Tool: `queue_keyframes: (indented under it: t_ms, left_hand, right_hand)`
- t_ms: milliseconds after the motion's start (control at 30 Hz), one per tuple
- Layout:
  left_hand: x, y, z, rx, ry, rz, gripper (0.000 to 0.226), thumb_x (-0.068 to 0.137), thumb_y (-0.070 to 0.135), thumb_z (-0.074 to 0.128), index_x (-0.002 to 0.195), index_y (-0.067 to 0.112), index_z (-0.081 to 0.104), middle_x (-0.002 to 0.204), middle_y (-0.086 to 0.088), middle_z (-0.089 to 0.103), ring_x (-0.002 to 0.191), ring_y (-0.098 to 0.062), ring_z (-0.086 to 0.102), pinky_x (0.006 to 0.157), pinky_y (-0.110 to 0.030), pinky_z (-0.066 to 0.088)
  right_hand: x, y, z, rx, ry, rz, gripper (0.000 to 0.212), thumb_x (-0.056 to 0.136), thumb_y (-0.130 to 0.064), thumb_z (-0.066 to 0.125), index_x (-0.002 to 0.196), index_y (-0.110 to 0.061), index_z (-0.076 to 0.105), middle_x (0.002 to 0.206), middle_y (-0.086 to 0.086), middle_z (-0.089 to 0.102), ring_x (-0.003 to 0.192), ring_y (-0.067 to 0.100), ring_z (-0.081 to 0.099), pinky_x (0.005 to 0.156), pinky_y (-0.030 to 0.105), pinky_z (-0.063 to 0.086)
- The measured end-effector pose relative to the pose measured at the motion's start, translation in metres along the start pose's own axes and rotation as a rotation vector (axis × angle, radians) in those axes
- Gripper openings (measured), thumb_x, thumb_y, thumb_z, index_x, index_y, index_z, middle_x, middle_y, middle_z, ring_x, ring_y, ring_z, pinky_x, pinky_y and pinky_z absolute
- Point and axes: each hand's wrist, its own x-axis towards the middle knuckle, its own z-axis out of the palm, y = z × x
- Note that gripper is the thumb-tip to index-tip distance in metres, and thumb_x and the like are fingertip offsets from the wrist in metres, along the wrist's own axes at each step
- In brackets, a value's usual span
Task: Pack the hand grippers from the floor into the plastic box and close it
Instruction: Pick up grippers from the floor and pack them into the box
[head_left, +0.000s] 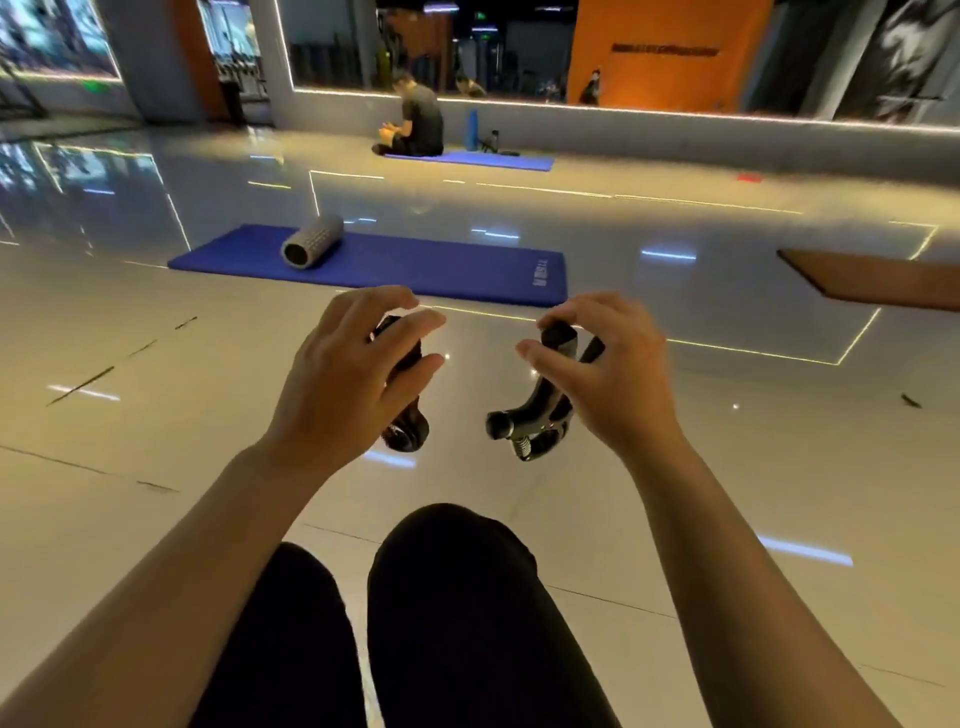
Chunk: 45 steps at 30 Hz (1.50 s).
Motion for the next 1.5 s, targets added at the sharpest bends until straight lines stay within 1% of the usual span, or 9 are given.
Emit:
queue_keyframes:
  t_ms: [300, 400, 533, 667, 767, 900, 1100, 1267, 1500]
  left_hand:
    - [0.051, 0.079, 0.024, -0.125, 0.041, 0.205, 0.032, 0.089, 0.03, 0.058, 0.109, 0.006, 0.065, 0.105, -0.01, 0.064, 0.103, -0.028, 0.055, 0.087, -0.03, 0.042]
    - [0.075, 0.117, 0.048, -0.219, 0.03, 0.306, 0.034, 0.089, 0.033, 0.056, 0.109, 0.007, 0.065, 0.106, -0.011, 0.064, 0.103, -0.028, 0.055, 0.089, -0.028, 0.04]
    - [0.102, 0.189, 0.084, -0.421, 0.055, 0.423, 0.033, 0.088, 0.033, 0.058, 0.111, 0.009, 0.063, 0.106, -0.011, 0.063, 0.104, -0.027, 0.053, 0.092, -0.028, 0.038]
    - [0.109, 0.276, 0.109, -0.65, 0.026, 0.525, 0.028, 0.089, 0.032, 0.059, 0.112, 0.016, 0.06, 0.108, -0.007, 0.062, 0.108, -0.027, 0.054, 0.086, -0.042, 0.048]
    - [0.104, 0.348, 0.103, -0.826, 0.013, 0.632, 0.027, 0.087, 0.029, 0.064, 0.111, 0.018, 0.061, 0.106, -0.006, 0.063, 0.107, -0.027, 0.054, 0.08, -0.046, 0.05]
    - [0.089, 0.424, 0.071, -1.011, 0.014, 0.77, 0.03, 0.083, 0.029, 0.068, 0.109, 0.014, 0.066, 0.104, -0.007, 0.065, 0.103, -0.028, 0.056, 0.077, -0.041, 0.053]
    - [0.052, 0.478, 0.044, -1.163, -0.084, 0.846, 0.032, 0.083, 0.037, 0.06, 0.105, 0.015, 0.067, 0.101, -0.003, 0.066, 0.101, -0.026, 0.056, 0.075, -0.04, 0.053]
    - [0.042, 0.503, 0.06, -1.191, -0.149, 0.904, 0.028, 0.081, 0.038, 0.06, 0.098, 0.017, 0.066, 0.1, -0.001, 0.066, 0.109, -0.029, 0.054, 0.076, -0.045, 0.053]
    - [0.047, 0.549, 0.128, -1.28, -0.246, 0.72, 0.031, 0.083, 0.038, 0.062, 0.101, 0.014, 0.068, 0.099, -0.001, 0.066, 0.102, -0.025, 0.056, 0.086, -0.034, 0.047]
  right_hand:
    - [-0.033, 0.034, -0.087, -0.016, 0.063, 0.123, 0.025, 0.076, -0.041, 0.074, 0.091, -0.021, 0.07, 0.096, -0.012, 0.054, 0.095, 0.009, 0.05, 0.081, 0.032, 0.048]
    - [-0.052, 0.048, -0.131, -0.034, 0.184, 0.187, 0.023, 0.074, -0.035, 0.077, 0.087, -0.018, 0.069, 0.092, -0.006, 0.06, 0.091, 0.016, 0.056, 0.077, 0.033, 0.049]
    - [-0.089, 0.061, -0.197, -0.16, 0.329, 0.295, 0.024, 0.072, -0.033, 0.079, 0.085, -0.015, 0.07, 0.088, -0.003, 0.064, 0.085, 0.013, 0.057, 0.071, 0.019, 0.044]
    - [-0.15, 0.065, -0.253, -0.312, 0.441, 0.498, 0.023, 0.07, -0.037, 0.079, 0.084, -0.02, 0.07, 0.09, -0.01, 0.061, 0.089, 0.011, 0.056, 0.071, 0.012, 0.04]
    - [-0.208, 0.055, -0.295, -0.444, 0.577, 0.639, 0.022, 0.068, -0.04, 0.079, 0.08, -0.025, 0.068, 0.089, -0.016, 0.059, 0.089, 0.007, 0.055, 0.071, 0.017, 0.043]
    - [-0.28, 0.028, -0.337, -0.588, 0.745, 0.81, 0.022, 0.069, -0.038, 0.078, 0.082, -0.023, 0.067, 0.089, -0.014, 0.058, 0.091, 0.009, 0.054, 0.08, 0.03, 0.047]
    - [-0.349, -0.013, -0.357, -0.742, 0.898, 0.927, 0.018, 0.072, -0.034, 0.077, 0.081, -0.022, 0.066, 0.087, -0.008, 0.059, 0.089, 0.014, 0.055, 0.07, 0.025, 0.04]
    - [-0.371, 0.002, -0.355, -0.737, 0.956, 1.003, 0.02, 0.071, -0.038, 0.076, 0.081, -0.022, 0.068, 0.088, -0.009, 0.061, 0.091, 0.014, 0.054, 0.07, 0.025, 0.039]
    - [-0.366, 0.073, -0.386, -0.644, 0.898, 1.083, 0.018, 0.07, -0.038, 0.077, 0.08, -0.027, 0.067, 0.088, -0.016, 0.059, 0.089, 0.0, 0.053, 0.07, 0.014, 0.038]
